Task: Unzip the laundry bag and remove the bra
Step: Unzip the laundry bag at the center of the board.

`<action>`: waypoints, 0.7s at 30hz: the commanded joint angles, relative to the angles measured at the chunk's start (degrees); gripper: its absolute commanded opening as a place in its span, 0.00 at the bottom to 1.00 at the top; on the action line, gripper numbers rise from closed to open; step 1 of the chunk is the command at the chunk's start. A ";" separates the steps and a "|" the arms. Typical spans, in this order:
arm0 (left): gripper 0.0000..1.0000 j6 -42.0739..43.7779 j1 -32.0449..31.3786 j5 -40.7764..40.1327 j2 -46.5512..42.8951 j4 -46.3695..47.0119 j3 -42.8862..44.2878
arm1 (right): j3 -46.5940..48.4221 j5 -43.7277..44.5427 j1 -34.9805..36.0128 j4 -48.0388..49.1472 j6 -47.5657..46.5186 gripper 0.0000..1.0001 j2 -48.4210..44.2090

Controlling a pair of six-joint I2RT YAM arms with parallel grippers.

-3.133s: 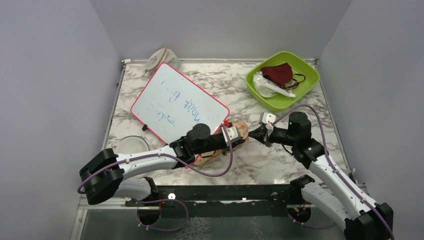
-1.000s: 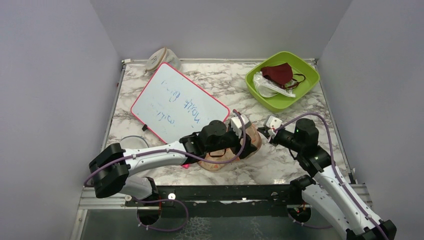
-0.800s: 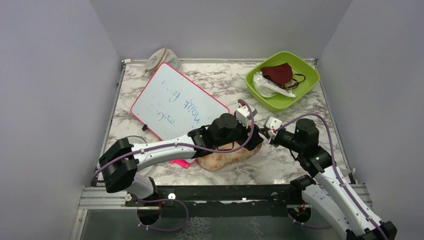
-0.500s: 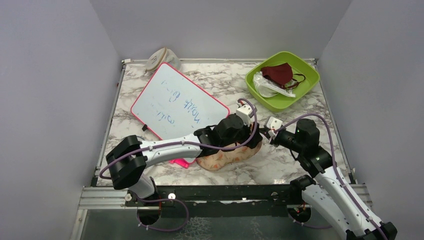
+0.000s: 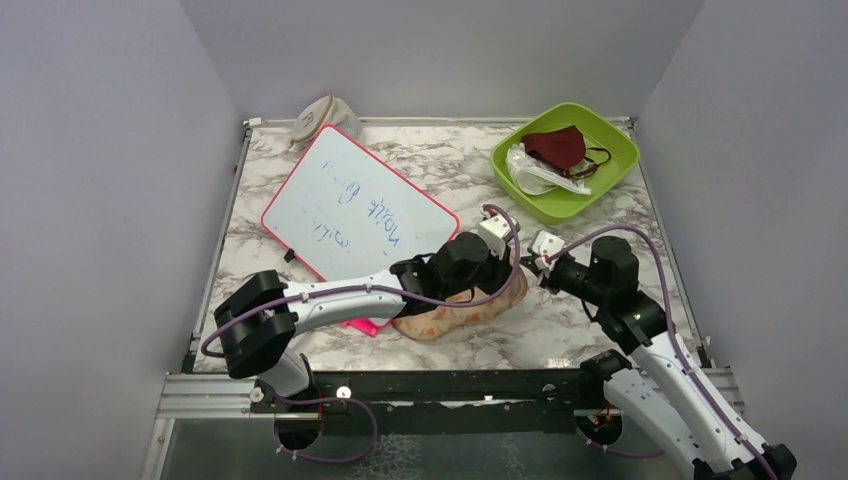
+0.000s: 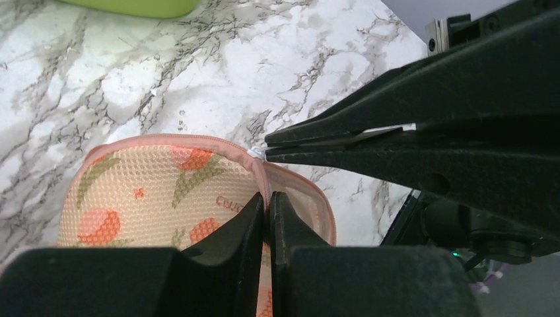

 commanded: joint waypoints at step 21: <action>0.00 20.31 -0.19 13.74 -3.47 11.24 -2.79 | 1.16 9.26 0.14 25.38 17.90 0.01 23.75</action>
